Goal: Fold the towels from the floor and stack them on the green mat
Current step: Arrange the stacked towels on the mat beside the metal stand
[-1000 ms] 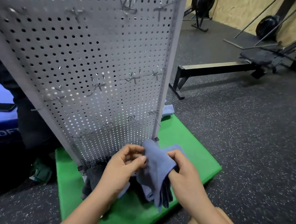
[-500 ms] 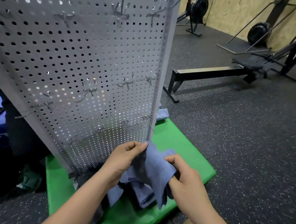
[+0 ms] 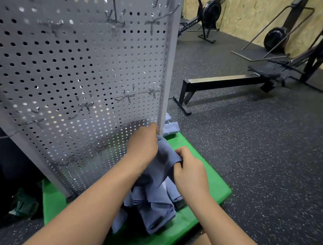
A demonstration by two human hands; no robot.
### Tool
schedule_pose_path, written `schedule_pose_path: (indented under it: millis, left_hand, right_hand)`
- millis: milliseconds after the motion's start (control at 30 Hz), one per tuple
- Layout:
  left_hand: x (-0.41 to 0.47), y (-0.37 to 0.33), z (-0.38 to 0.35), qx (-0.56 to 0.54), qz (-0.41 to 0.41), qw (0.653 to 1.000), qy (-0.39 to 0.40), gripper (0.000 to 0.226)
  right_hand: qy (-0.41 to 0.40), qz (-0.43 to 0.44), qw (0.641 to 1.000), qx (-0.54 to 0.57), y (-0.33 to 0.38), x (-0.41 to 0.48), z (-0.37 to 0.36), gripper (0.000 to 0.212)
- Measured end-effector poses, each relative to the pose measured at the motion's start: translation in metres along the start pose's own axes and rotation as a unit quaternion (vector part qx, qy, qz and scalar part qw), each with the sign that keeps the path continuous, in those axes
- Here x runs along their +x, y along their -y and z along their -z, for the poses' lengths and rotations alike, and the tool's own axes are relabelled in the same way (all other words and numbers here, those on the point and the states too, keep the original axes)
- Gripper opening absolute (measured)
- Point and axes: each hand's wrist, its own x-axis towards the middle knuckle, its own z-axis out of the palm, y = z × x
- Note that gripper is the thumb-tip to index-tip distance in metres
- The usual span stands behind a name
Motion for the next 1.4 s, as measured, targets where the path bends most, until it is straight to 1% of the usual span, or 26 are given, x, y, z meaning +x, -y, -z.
schedule_pose_path:
  millis: [133, 233, 300, 400, 433, 500, 567, 600, 667, 733, 800, 867, 933, 1000, 1067, 1133, 1267, 1400]
  left_hand:
    - [0.002, -0.004, -0.002, 0.098, -0.025, 0.994, -0.029, 0.036]
    - [-0.008, -0.005, -0.013, 0.14, -0.025, 0.99, -0.012, 0.035]
    - [-0.017, -0.002, -0.023, 0.151, -0.03, 0.988, -0.003, 0.031]
    - [-0.032, 0.008, -0.033, 0.106, -0.041, 0.994, -0.004, 0.034]
    - [-0.039, 0.011, -0.033, 0.079, -0.053, 0.995, -0.014, 0.033]
    - [-0.06, 0.016, -0.036, 0.029, -0.093, 0.994, -0.048, 0.026]
    - [-0.088, 0.026, -0.046, -0.004, -0.112, 0.991, -0.076, 0.016]
    - [-0.104, 0.032, -0.055, -0.02, -0.103, 0.992, -0.064, 0.012]
    - [-0.133, 0.05, -0.082, -0.032, -0.068, 0.997, -0.003, 0.011]
    - [-0.158, 0.074, -0.119, -0.012, -0.034, 0.998, 0.055, 0.013]
    - [-0.176, 0.098, -0.155, -0.012, -0.002, 0.993, 0.113, 0.014]
    - [-0.187, 0.119, -0.184, -0.004, 0.004, 0.986, 0.169, 0.014]
    - [-0.193, 0.135, -0.207, 0.035, -0.004, 0.973, 0.229, 0.024]
    - [-0.196, 0.146, -0.224, 0.087, -0.016, 0.959, 0.271, 0.045]
    - [-0.196, 0.154, -0.235, 0.11, -0.028, 0.955, 0.275, 0.068]
    - [-0.193, 0.156, -0.24, 0.096, -0.04, 0.958, 0.269, 0.079]
    - [-0.176, 0.154, -0.25, 0.1, -0.044, 0.961, 0.255, 0.074]
    - [-0.17, 0.15, -0.246, 0.1, -0.047, 0.961, 0.253, 0.054]
  right_hand:
    - [0.044, 0.003, 0.999, -0.029, 0.0, 0.024, -0.012, 0.032]
    - [0.119, 0.004, 0.992, -0.04, -0.009, 0.029, -0.022, 0.038]
    - [0.149, 0.007, 0.988, -0.031, -0.015, 0.029, -0.025, 0.045]
    - [0.154, 0.003, 0.988, -0.016, -0.024, 0.025, -0.024, 0.063]
    - [0.154, -0.01, 0.988, -0.01, -0.028, 0.023, -0.023, 0.067]
    - [0.134, -0.046, 0.99, 0.003, -0.04, 0.015, -0.025, 0.07]
    - [0.112, -0.087, 0.99, 0.026, -0.055, 0.003, -0.034, 0.061]
    - [0.108, -0.11, 0.987, 0.034, -0.064, -0.005, -0.04, 0.053]
    - [0.117, -0.148, 0.981, 0.043, -0.08, -0.025, -0.054, 0.038]
    - [0.141, -0.175, 0.974, 0.039, -0.098, -0.045, -0.069, 0.025]
    - [0.183, -0.183, 0.965, 0.032, -0.111, -0.059, -0.08, 0.02]
    - [0.2, -0.186, 0.961, 0.045, -0.115, -0.064, -0.087, 0.02]
    - [0.196, -0.194, 0.959, 0.063, -0.117, -0.065, -0.091, 0.019]
    - [0.205, -0.197, 0.956, 0.072, -0.118, -0.066, -0.093, 0.017]
    - [0.22, -0.191, 0.954, 0.07, -0.119, -0.067, -0.094, 0.016]
    - [0.23, -0.189, 0.952, 0.067, -0.12, -0.066, -0.095, 0.016]
    - [0.25, -0.188, 0.947, 0.069, -0.12, -0.066, -0.1, 0.012]
    - [0.257, -0.192, 0.945, 0.07, -0.12, -0.065, -0.103, 0.012]
